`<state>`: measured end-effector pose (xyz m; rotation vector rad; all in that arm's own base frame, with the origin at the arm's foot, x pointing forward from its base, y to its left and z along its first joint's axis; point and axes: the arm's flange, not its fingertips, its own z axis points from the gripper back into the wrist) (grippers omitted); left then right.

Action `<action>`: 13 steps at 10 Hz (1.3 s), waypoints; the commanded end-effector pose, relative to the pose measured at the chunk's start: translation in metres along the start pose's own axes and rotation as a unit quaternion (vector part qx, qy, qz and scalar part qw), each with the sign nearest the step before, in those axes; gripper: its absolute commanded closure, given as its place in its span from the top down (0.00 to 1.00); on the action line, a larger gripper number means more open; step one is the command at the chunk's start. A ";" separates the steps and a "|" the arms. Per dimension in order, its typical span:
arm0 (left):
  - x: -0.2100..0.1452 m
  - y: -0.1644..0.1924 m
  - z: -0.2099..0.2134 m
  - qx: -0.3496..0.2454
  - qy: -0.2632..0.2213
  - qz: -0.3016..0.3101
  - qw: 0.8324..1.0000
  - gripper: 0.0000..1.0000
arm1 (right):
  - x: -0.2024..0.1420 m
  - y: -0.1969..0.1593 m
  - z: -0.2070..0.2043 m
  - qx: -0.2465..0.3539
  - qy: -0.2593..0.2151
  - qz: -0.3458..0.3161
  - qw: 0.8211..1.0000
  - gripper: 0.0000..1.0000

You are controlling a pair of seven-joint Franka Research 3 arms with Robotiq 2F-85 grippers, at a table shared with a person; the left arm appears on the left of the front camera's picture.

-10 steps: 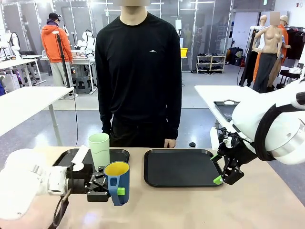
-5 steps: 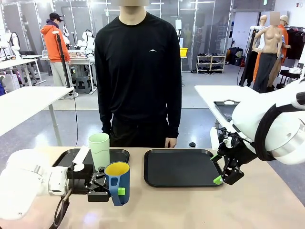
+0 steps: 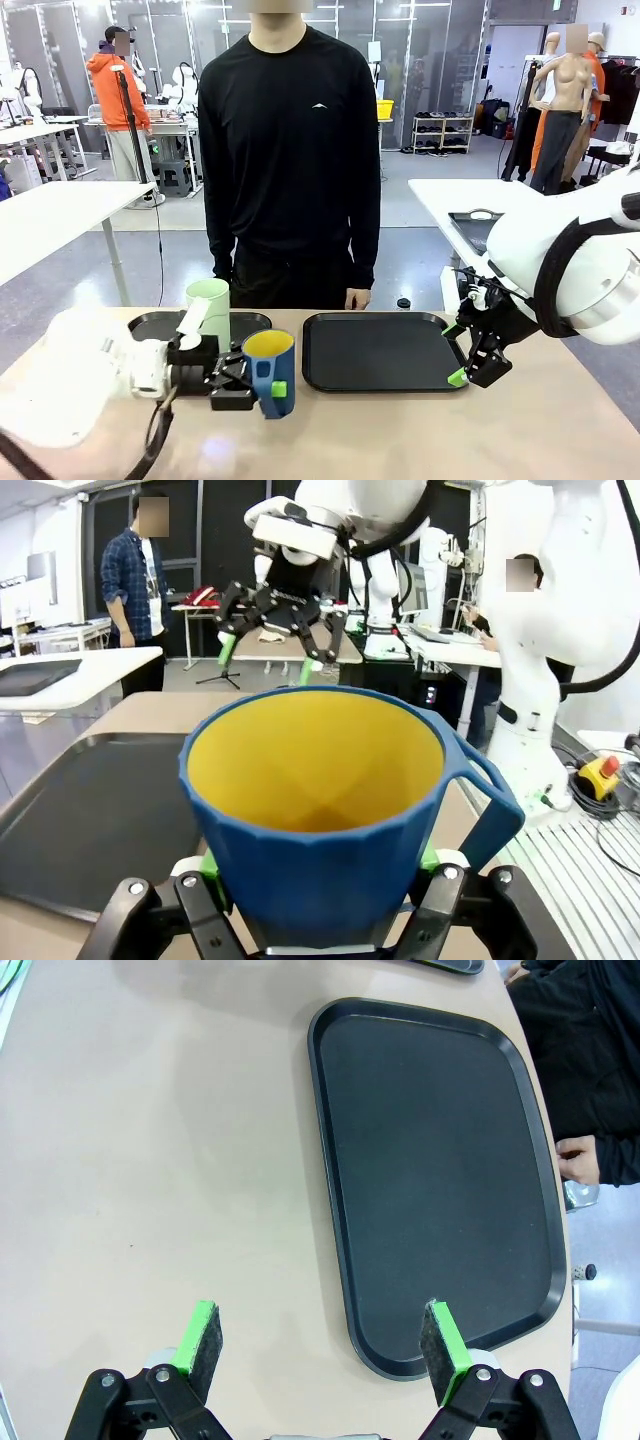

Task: Sort and store the cups by type.
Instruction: Pick up the Handle plastic cup and place it into the empty Flat Tray.

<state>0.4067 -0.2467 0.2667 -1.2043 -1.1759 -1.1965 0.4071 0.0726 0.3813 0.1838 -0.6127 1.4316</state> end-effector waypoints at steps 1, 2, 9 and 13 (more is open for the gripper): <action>-0.014 0.004 -0.050 0.047 0.007 -0.046 0.998 0.74 | 0.001 0.002 -0.001 -0.003 0.010 -0.008 1.000 1.00; -0.012 0.008 -0.065 0.051 0.004 -0.050 0.997 0.74 | 0.001 0.002 -0.001 -0.003 0.010 -0.008 1.000 1.00; -0.012 0.018 -0.165 0.065 0.001 -0.077 0.995 0.74 | 0.001 0.002 -0.001 -0.003 0.010 -0.008 1.000 1.00; -0.010 0.044 -0.188 0.067 0.009 -0.069 0.995 0.74 | 0.001 0.002 -0.001 -0.003 0.010 -0.008 1.000 1.00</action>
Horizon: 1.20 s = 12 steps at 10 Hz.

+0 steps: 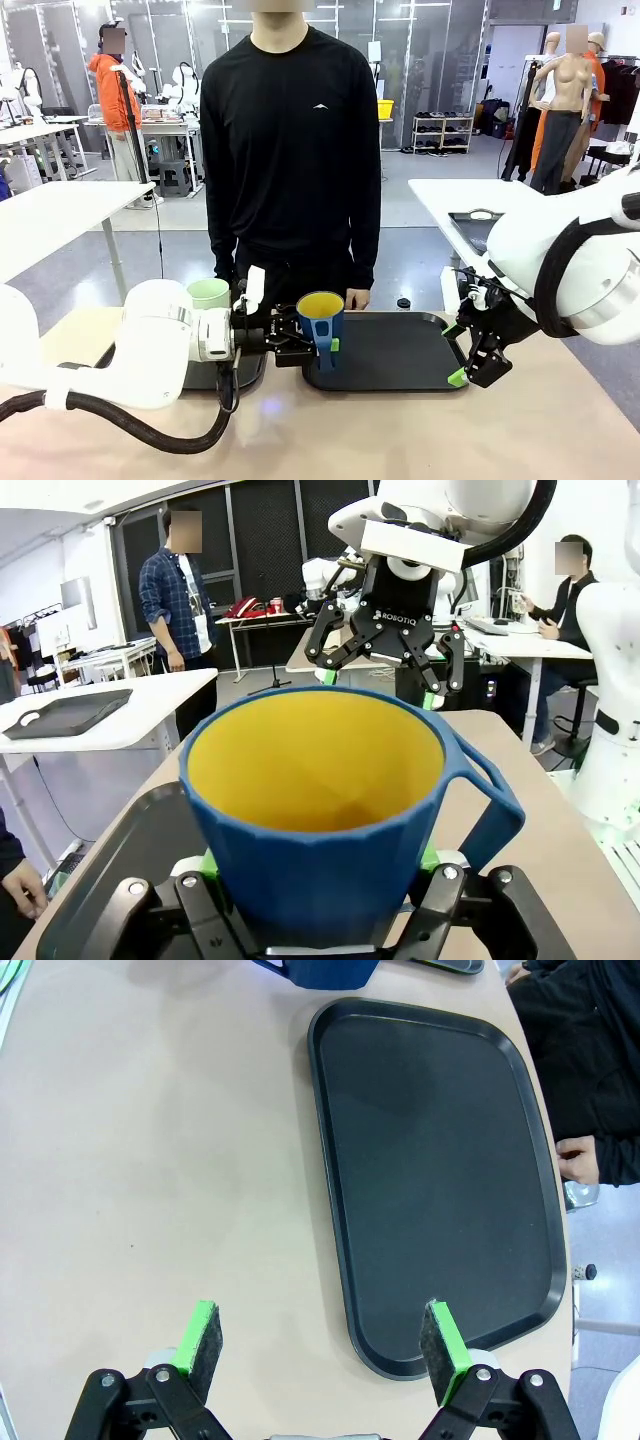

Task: Sort and store the cups by type.
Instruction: Pick up the Handle plastic cup and place it into the empty Flat Tray.

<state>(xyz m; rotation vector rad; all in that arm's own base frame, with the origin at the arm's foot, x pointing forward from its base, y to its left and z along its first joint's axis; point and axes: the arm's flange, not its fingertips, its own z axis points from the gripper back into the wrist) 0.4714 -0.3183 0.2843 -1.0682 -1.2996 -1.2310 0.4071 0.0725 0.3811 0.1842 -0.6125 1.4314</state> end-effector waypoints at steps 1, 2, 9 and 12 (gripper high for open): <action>-0.027 -0.027 -0.111 0.027 0.002 0.001 1.000 0.74 | 0.002 0.002 -0.001 -0.004 0.010 -0.008 1.000 1.00; -0.032 -0.023 -0.114 0.047 0.007 -0.009 0.999 0.74 | 0.002 0.002 -0.001 -0.004 0.010 -0.008 1.000 1.00; -0.016 0.010 0.009 0.015 0.017 0.009 1.000 0.74 | 0.002 0.002 -0.001 -0.004 0.010 -0.008 1.000 1.00; -0.031 0.007 -0.035 0.073 -0.001 -0.053 0.996 0.74 | 0.002 0.002 -0.001 -0.004 0.010 -0.008 1.000 1.00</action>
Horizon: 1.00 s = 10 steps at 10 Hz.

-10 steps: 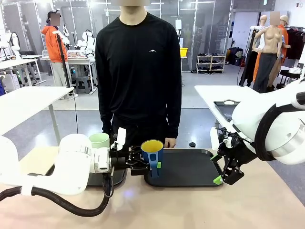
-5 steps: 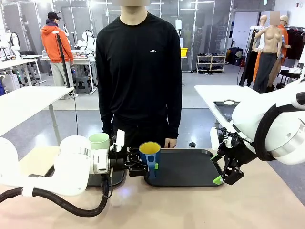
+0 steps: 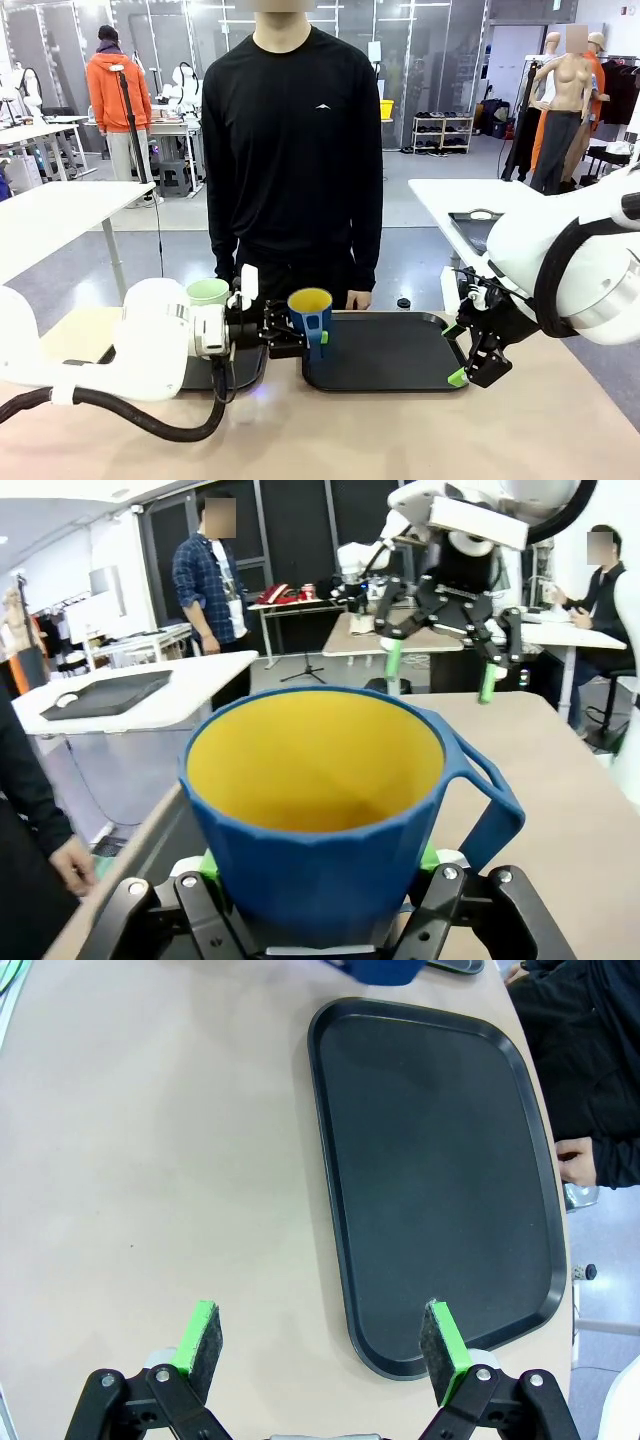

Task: Sort and store the cups by type.
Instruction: Pick up the Handle plastic cup and place it into the empty Flat Tray.

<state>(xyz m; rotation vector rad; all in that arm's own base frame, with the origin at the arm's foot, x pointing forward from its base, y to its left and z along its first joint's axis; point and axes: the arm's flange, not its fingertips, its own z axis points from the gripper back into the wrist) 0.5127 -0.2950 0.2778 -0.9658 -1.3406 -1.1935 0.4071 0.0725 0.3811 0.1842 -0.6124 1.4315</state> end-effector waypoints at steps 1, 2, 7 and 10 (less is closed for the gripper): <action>-0.017 -0.046 -0.068 0.047 -0.019 -0.060 0.997 0.74 | 0.002 0.002 -0.001 -0.004 0.010 -0.008 1.000 1.00; -0.016 -0.049 -0.084 0.025 -0.024 -0.044 0.998 0.74 | 0.002 0.002 -0.001 -0.004 0.010 -0.008 1.000 1.00; -0.038 -0.062 -0.116 -0.036 -0.006 -0.007 0.999 0.74 | 0.002 0.002 -0.001 -0.004 0.010 -0.008 1.000 1.00; -0.048 -0.066 -0.115 -0.125 0.013 0.024 0.992 0.74 | 0.002 0.002 -0.001 -0.004 0.010 -0.008 1.000 1.00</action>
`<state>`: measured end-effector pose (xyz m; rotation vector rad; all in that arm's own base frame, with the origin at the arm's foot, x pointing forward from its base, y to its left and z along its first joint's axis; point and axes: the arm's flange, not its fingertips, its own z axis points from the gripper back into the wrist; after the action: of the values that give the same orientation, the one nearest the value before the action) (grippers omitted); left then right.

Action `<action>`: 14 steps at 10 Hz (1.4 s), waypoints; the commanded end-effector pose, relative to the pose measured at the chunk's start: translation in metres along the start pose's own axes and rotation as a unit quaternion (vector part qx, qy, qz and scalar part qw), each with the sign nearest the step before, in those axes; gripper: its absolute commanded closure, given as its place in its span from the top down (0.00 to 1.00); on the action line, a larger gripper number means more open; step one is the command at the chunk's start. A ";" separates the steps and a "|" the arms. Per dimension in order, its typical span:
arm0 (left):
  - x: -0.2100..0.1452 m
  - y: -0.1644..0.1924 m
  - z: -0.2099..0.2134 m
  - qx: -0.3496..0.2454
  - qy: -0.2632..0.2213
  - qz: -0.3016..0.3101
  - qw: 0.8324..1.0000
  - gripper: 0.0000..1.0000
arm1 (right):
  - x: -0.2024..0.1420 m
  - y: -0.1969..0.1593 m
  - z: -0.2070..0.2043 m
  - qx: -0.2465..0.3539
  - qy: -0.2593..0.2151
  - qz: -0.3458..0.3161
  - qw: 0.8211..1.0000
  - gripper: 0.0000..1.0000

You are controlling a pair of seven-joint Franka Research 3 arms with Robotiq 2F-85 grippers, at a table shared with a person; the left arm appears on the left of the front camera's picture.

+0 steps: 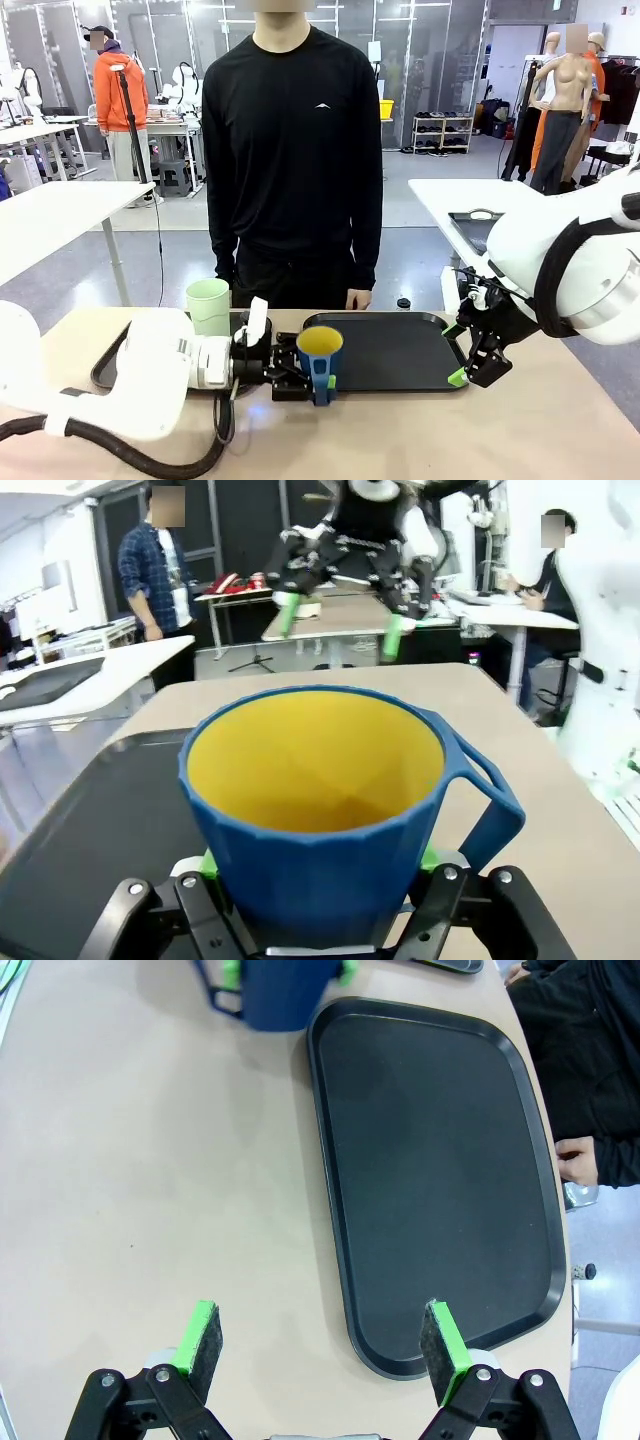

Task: Sort and store the cups by type.
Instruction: Pick up the Handle plastic cup and place it into the empty Flat Tray.

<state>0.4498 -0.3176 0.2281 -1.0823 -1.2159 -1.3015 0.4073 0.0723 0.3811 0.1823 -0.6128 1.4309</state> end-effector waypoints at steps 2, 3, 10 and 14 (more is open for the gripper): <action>0.007 0.014 0.005 0.021 0.000 -0.006 1.000 0.74 | 0.002 0.002 -0.001 -0.003 0.009 -0.008 1.000 1.00; -0.003 -0.004 -0.001 -0.004 0.002 0.001 1.000 0.74 | 0.002 0.002 -0.001 -0.003 0.009 -0.008 1.000 1.00; 0.046 -0.073 -0.023 0.117 0.076 -0.123 0.983 0.74 | 0.002 0.002 -0.001 -0.003 0.009 -0.008 1.000 1.00; 0.064 -0.107 -0.037 0.142 0.142 -0.167 0.965 0.74 | 0.002 0.002 -0.001 -0.003 0.009 -0.008 1.000 1.00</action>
<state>0.3800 -0.3054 0.3113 -0.6926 -1.3584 -1.4832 0.4076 0.0722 0.3805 0.1807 -0.6119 1.4303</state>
